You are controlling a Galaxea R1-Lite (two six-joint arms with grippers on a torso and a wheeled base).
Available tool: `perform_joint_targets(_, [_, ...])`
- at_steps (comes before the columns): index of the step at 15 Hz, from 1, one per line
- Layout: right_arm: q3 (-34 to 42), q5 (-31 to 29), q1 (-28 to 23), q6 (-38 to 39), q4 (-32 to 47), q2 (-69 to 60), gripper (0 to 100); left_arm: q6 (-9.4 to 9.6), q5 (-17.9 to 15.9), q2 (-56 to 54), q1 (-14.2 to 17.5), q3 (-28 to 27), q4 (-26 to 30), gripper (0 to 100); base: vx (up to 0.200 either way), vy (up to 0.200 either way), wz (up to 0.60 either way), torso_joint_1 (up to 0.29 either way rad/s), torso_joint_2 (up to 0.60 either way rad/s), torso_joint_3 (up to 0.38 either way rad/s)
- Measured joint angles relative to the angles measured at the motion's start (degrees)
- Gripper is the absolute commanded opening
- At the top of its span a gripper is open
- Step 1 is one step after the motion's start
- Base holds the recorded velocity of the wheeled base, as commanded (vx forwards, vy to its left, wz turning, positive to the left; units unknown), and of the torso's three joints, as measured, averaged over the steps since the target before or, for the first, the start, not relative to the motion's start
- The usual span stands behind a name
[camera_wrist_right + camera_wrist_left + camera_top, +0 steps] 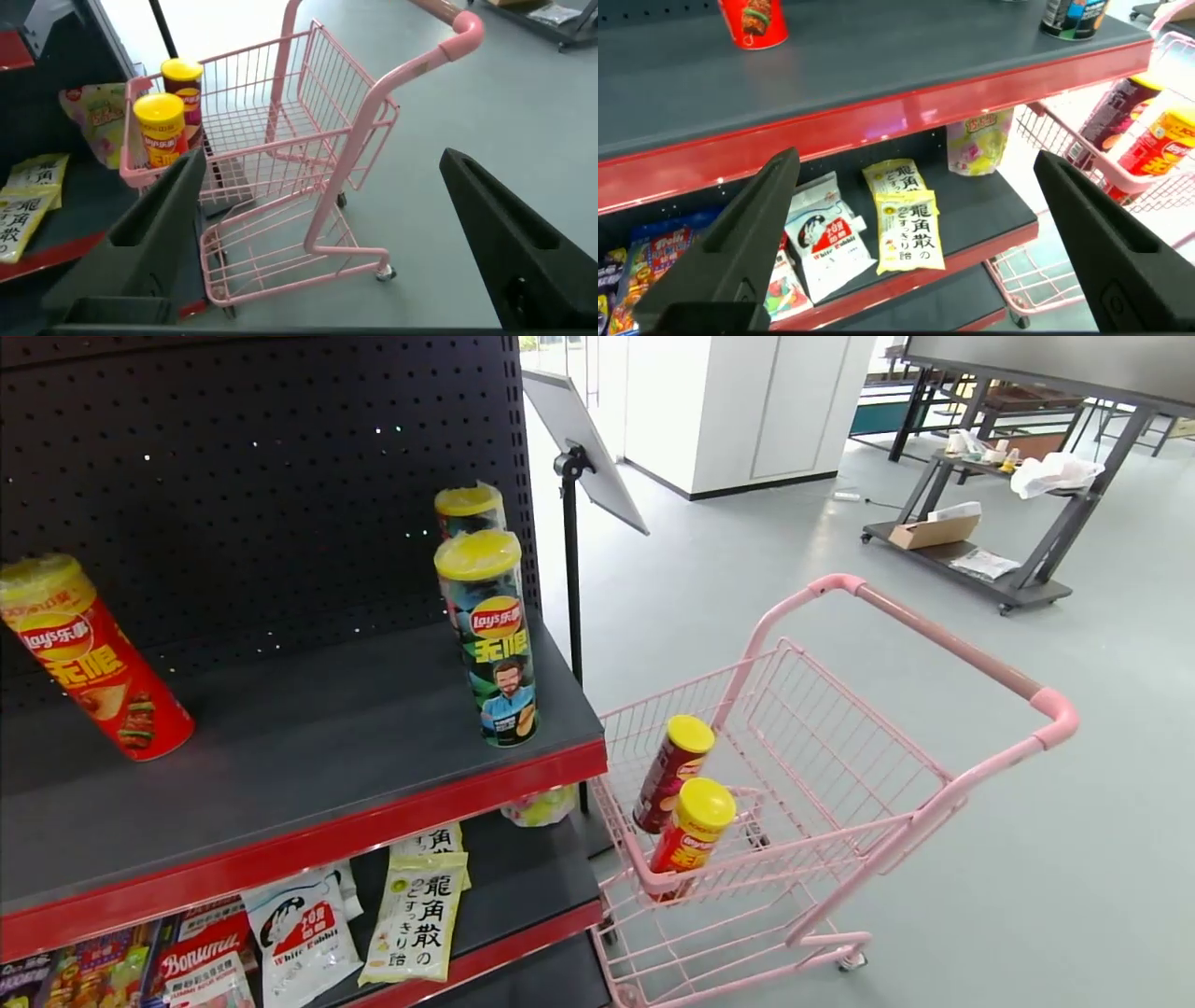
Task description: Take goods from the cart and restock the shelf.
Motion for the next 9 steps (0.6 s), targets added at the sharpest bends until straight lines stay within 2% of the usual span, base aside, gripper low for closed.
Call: perform_joint_targets(9, [0.0, 0.0, 0.0, 0.1, 0.0, 0.0, 100, -0.1, 0.0, 0.0, 0.0, 0.1, 0.0, 100, 0.0, 0.0, 0.0, -0.143, 0.37, 0.22])
